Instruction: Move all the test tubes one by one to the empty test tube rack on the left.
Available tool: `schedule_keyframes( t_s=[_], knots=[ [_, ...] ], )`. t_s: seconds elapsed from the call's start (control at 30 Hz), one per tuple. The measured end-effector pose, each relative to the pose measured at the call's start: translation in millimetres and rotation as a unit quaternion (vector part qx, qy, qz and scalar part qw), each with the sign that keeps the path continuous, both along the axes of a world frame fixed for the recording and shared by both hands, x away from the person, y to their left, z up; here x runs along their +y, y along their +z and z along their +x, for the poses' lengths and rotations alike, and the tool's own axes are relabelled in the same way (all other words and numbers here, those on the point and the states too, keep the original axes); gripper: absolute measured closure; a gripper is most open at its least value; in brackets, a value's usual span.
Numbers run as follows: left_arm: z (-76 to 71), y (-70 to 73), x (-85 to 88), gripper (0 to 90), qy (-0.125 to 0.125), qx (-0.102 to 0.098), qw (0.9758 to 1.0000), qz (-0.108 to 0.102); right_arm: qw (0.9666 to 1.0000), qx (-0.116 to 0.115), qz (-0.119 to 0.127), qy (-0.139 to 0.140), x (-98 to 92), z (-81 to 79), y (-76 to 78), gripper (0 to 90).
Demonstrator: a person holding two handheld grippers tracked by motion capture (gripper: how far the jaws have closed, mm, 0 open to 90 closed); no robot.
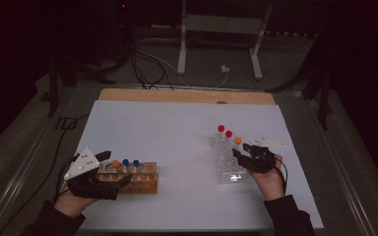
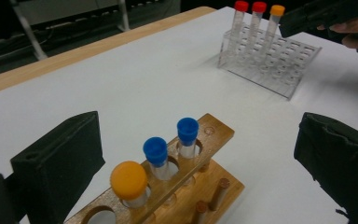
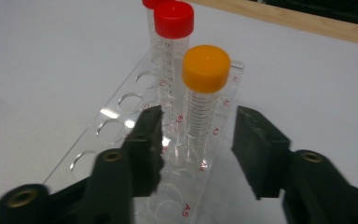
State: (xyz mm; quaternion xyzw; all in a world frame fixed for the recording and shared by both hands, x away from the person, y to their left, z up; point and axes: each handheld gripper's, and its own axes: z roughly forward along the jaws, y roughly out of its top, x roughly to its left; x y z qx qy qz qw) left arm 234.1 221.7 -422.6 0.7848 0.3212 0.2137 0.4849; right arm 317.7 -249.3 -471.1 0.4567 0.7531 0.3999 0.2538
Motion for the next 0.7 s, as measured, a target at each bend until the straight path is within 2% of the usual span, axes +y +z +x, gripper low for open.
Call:
schedule_keyframes(
  t_s=[0.43,0.57,0.7],
  knots=[
    [0.7,-1.0,-0.3,1.9,0.000,0.002,1.0000,0.001,0.9998,0.016,-0.013,-0.003,6.8,12.9,-1.6,73.4],
    [0.8,-1.2,-0.1,1.9,-0.002,0.004,1.0000,0.000,0.9997,0.020,-0.014,-0.007,7.7,13.9,-1.1,75.1],
    [0.7,-0.9,-0.2,1.9,-0.002,0.004,1.0000,0.002,0.9998,0.010,-0.013,-0.007,7.7,11.5,3.6,75.3]
  ],
)
